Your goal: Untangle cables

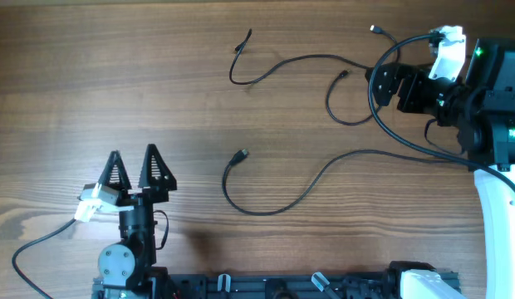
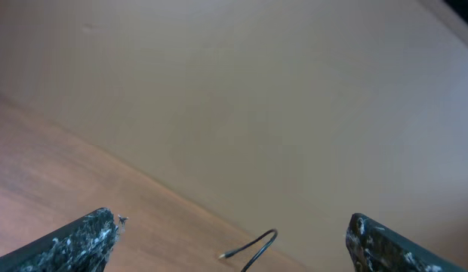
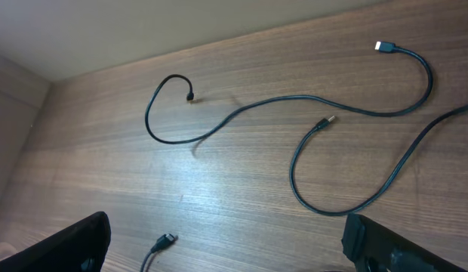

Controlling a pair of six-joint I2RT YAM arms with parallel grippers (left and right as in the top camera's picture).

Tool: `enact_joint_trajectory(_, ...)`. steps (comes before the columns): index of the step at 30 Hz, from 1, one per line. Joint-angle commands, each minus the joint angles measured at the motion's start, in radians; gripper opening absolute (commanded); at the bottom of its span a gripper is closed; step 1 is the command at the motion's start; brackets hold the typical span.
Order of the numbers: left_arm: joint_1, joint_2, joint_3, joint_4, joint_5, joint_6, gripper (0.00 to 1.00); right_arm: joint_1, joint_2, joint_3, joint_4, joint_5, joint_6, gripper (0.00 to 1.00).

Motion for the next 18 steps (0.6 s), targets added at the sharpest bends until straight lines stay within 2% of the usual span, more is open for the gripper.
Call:
enact_joint_trajectory(1, -0.002, -0.013, -0.011, -0.036, -0.028, 0.024, 1.0, 0.001, 0.01, 0.003, 0.0, -0.016, -0.019, 1.0)
enact_joint_trajectory(7, 0.0, -0.013, -0.011, -0.119, 0.023, 0.159, 1.0, 0.001, 0.01, 0.003, 0.0, -0.016, -0.019, 1.0)
enact_joint_trajectory(12, 0.062, -0.013, -0.011, -0.3, 0.105, 0.208, 1.0, 0.001, 0.01, 0.003, 0.0, -0.016, -0.019, 1.0)
enact_joint_trajectory(14, 0.083, -0.014, -0.011, -0.314, 0.181, 0.291, 1.0, 0.001, 0.01, 0.003, 0.0, -0.016, -0.019, 1.0)
enact_joint_trajectory(18, 0.092, -0.013, -0.011, -0.317, 0.202, 0.328, 1.0, 0.001, 0.01, 0.003, 0.0, -0.016, -0.019, 1.0)
